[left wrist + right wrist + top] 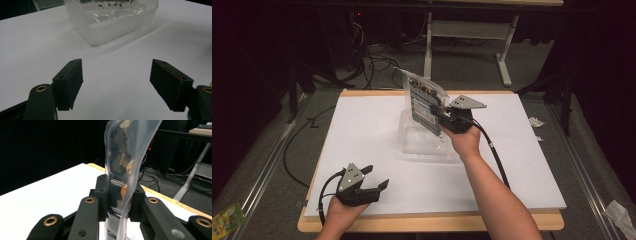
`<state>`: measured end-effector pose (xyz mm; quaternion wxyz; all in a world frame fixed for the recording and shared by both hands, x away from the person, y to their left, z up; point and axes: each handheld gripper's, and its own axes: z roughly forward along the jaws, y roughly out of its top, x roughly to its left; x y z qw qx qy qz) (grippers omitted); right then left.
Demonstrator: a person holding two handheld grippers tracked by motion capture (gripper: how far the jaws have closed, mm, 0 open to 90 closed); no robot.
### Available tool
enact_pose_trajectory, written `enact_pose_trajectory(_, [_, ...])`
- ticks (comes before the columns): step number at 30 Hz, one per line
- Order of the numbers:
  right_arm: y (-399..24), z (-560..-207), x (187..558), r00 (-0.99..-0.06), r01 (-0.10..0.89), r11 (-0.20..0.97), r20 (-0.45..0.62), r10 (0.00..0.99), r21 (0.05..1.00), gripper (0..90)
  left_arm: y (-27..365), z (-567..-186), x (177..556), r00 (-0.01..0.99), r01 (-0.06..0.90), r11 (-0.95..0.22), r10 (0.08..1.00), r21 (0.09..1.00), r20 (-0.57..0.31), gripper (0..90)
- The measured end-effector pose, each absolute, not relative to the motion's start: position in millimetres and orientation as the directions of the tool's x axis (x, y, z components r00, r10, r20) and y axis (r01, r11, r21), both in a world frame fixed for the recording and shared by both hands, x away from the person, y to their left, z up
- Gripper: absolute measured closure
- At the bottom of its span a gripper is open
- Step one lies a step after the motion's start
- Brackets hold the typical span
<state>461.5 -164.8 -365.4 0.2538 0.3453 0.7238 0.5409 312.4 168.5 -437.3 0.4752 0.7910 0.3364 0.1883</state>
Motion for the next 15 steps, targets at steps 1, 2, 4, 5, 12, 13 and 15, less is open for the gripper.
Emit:
enact_pose_trajectory(1, [-165.7,-366.3,461.5,-0.633,0.223,0.177,0.005,0.774,0.959,75.8,168.2,-437.3,312.2,0.703,0.353,-0.322,0.711,0.878,-0.021,26.8])
enact_pose_trajectory(2, [-166.3,-367.2,461.1,-0.633,0.233,0.167,0.019,0.774,0.958,75.8,168.1,-437.3,312.1,0.704,0.353,-0.323,0.710,0.878,-0.022,26.8])
enact_pose_trajectory(4, [-168.2,-368.2,461.6,-0.631,0.237,0.161,0.026,0.775,0.958,75.8,168.1,-437.3,311.8,0.704,0.354,-0.323,0.710,0.878,-0.023,26.8])
enact_pose_trajectory(5, [-168.9,-368.4,461.9,-0.631,0.241,0.157,0.031,0.775,0.958,75.8,167.9,-437.3,311.6,0.703,0.353,-0.323,0.711,0.878,-0.022,26.8])
enact_pose_trajectory(12, [-166.4,-364.1,461.6,-0.631,0.232,0.187,0.001,0.776,0.955,75.8,168.7,-437.7,311.6,0.703,0.356,-0.317,0.711,0.879,-0.028,26.8])
enact_pose_trajectory(13, [-166.4,-364.4,462.4,-0.633,0.225,0.186,-0.002,0.774,0.956,75.8,168.7,-437.7,311.6,0.703,0.356,-0.316,0.711,0.879,-0.029,26.9])
enact_pose_trajectory(15, [-166.1,-365.4,462.7,-0.624,0.239,0.182,0.007,0.781,0.954,75.9,168.8,-437.6,311.7,0.705,0.355,-0.319,0.709,0.879,-0.027,26.9])
